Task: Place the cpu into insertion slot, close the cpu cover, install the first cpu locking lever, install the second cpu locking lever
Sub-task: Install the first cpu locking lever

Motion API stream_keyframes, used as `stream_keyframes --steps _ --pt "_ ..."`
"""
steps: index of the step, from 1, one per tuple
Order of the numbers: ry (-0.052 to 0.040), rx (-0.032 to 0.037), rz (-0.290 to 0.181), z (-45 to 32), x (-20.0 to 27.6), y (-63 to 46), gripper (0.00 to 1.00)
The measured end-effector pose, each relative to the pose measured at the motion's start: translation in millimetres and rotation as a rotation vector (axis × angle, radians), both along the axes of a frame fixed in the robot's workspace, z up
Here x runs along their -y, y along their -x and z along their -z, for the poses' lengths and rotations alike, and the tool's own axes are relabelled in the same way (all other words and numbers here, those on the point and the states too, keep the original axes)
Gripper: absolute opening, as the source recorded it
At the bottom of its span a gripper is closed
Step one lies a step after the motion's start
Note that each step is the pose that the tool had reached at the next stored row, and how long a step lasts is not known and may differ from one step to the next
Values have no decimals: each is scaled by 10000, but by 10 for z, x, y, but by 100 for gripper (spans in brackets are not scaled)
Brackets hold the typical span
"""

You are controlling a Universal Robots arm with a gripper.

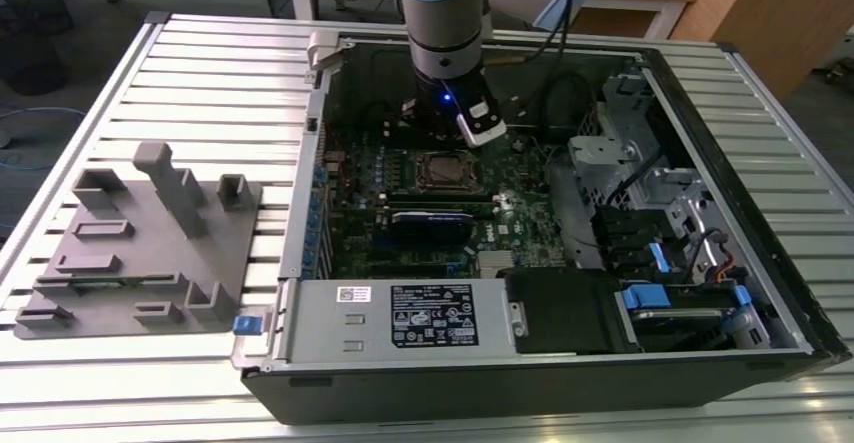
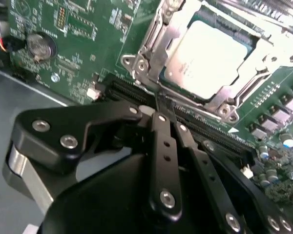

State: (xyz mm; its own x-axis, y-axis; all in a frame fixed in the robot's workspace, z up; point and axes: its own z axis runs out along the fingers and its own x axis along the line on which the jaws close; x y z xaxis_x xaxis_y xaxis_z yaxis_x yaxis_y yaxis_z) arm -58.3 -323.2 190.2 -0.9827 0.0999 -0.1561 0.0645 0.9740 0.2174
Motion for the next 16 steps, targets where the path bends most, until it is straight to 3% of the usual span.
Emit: stream_keyframes --steps 3,9,12,16 --pt "-28 14 1 -20 -3 -2 11" --pt "-25 1 0 -141 0 0 11" --pt "-29 4 0 -150 -1 -1 11" --pt "-68 95 30 -151 -1 0 11"
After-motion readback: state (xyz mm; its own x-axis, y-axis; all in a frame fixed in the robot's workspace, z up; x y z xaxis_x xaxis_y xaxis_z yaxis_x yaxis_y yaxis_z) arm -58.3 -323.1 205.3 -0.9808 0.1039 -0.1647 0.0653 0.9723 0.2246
